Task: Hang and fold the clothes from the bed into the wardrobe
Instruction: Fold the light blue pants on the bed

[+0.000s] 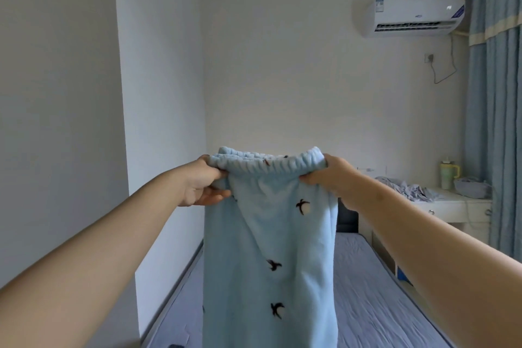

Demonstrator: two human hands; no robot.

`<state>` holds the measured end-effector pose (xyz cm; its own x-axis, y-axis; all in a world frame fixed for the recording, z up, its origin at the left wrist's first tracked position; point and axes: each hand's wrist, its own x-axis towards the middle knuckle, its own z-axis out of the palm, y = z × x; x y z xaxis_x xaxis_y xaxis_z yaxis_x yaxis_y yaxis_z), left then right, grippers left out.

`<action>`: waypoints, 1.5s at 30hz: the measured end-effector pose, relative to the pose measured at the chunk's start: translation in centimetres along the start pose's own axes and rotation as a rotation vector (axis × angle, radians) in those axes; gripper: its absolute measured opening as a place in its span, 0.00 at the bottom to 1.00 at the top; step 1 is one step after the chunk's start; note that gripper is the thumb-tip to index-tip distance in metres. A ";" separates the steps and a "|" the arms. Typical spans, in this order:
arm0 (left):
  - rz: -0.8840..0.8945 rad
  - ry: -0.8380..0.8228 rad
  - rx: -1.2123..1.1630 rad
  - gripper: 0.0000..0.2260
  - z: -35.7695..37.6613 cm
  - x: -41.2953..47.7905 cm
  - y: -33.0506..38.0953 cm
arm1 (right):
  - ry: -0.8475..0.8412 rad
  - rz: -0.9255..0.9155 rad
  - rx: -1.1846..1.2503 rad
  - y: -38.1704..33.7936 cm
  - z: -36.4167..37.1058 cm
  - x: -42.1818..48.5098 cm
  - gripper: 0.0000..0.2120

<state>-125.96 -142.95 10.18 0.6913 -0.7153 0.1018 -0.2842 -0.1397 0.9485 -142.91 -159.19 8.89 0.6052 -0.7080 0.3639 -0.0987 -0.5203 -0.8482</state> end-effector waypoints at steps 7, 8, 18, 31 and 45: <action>-0.008 -0.077 -0.076 0.02 -2.9 1.4 -0.4 | -0.234 0.269 0.332 -0.3 0.0 0.2 0.14; -0.027 -0.081 -0.022 0.03 -3.0 1.8 -0.9 | -0.250 0.287 0.303 0.1 0.3 0.2 0.17; -0.343 -0.283 0.160 0.06 0.7 9.3 -11.7 | -0.140 0.354 -0.716 9.6 8.7 3.2 0.07; 0.450 0.117 -0.361 0.16 -3.7 13.2 0.5 | 0.525 -0.138 0.254 -0.6 7.5 10.6 0.11; 0.403 0.010 -0.238 0.12 -3.9 1.4 -2.8 | 0.451 -0.222 0.264 -0.4 4.5 -1.2 0.09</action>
<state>-121.58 -140.91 8.81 0.5640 -0.6734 0.4779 -0.3722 0.3093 0.8751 -140.03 -156.02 7.08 0.1855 -0.7595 0.6235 0.2283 -0.5838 -0.7791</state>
